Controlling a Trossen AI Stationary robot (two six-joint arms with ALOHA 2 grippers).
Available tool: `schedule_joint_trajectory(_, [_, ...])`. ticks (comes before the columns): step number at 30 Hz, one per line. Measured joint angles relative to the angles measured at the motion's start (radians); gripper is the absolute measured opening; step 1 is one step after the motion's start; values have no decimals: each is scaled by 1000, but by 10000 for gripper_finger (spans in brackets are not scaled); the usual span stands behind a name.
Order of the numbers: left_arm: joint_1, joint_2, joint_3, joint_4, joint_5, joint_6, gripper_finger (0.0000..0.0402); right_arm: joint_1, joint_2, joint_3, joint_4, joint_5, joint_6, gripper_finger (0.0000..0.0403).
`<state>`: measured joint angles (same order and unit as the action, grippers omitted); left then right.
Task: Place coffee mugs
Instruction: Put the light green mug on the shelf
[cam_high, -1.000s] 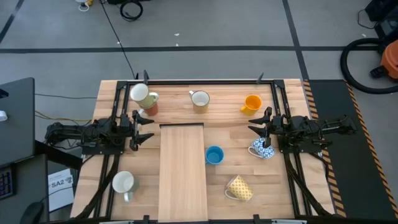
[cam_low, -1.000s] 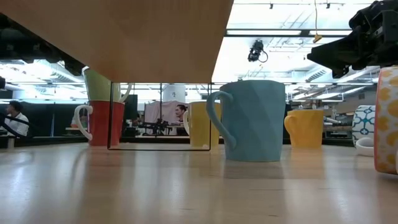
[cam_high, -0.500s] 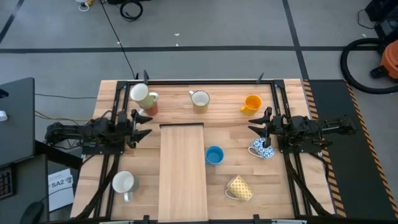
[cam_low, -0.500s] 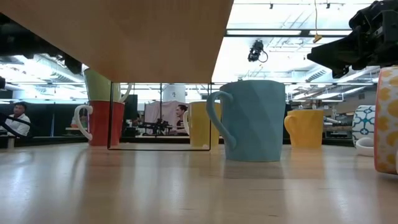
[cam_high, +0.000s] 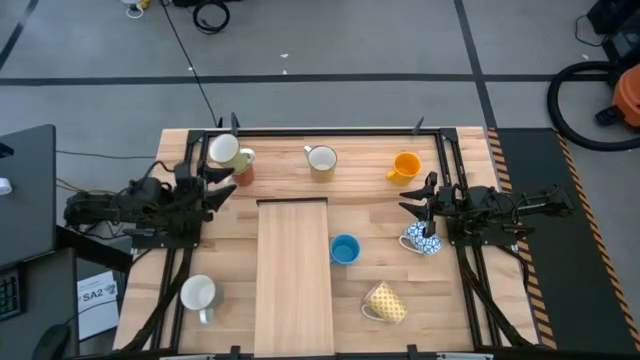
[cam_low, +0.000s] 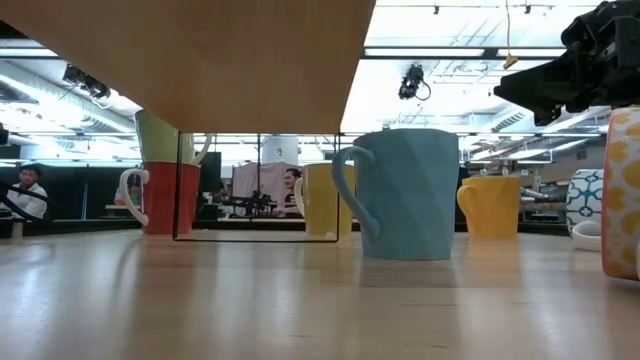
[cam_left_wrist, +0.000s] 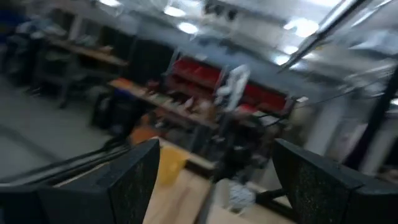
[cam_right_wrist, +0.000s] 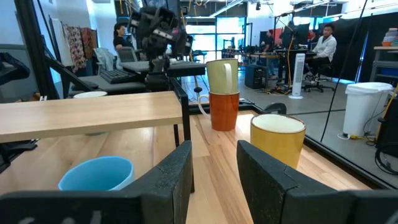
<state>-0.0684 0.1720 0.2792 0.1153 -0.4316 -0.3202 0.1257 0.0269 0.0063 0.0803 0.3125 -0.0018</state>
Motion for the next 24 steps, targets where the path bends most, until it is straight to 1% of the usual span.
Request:
schedule_joint_trajectory(7, [0,175,284,-429,-147,-108,315,0,0,0,0,0,0,133])
schedule_joint_trajectory(13, [5,320,492,-679,-209,-145,315,0,0,0,0,0,0,133])
schedule_joint_trajectory(16, [43,392,579,-787,-214,-149,315,0,0,0,1,0,0,133])
schedule_joint_trajectory(20, [126,482,676,-931,-210,-149,315,0,0,0,4,0,0,133])
schedule_joint_trajectory(24, [235,558,741,-1039,-142,-149,315,0,0,0,6,0,0,133])
